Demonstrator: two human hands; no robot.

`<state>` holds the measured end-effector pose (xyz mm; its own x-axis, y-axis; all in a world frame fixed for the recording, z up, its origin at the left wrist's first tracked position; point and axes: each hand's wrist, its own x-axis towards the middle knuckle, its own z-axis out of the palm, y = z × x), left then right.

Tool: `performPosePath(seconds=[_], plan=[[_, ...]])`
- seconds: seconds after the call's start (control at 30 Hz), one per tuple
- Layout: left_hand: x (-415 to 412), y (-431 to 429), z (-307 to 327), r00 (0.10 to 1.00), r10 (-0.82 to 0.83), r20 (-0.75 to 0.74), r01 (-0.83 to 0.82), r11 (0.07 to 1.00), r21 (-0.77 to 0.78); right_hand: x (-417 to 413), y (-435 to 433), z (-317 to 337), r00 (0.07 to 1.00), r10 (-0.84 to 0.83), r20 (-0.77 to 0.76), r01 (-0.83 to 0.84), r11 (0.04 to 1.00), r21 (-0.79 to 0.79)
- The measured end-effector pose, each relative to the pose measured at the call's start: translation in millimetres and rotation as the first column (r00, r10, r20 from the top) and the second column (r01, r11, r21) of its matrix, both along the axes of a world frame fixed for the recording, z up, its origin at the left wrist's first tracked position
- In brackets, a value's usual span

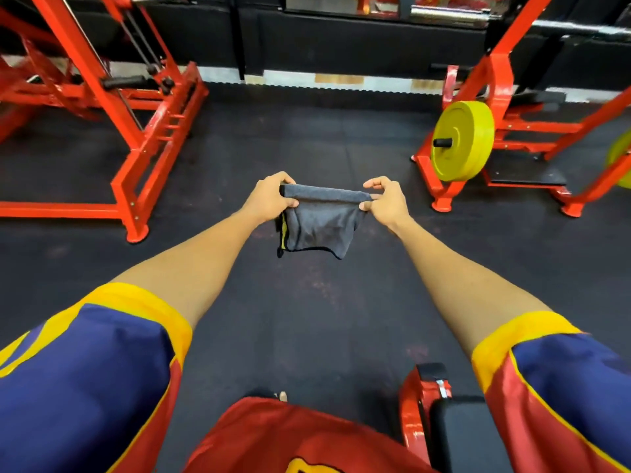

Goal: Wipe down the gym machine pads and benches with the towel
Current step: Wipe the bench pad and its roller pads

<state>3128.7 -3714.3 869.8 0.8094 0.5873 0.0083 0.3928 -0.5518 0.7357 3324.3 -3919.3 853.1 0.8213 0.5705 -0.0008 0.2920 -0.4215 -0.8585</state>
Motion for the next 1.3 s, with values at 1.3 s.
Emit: performPosePath(seconds=[1.3], plan=[[410,628,-48,0.993,0.088,-0.074,-0.091,0.995,-0.040,400,636,-55,0.998,0.042,-0.049,-0.049,0.988,-0.147]])
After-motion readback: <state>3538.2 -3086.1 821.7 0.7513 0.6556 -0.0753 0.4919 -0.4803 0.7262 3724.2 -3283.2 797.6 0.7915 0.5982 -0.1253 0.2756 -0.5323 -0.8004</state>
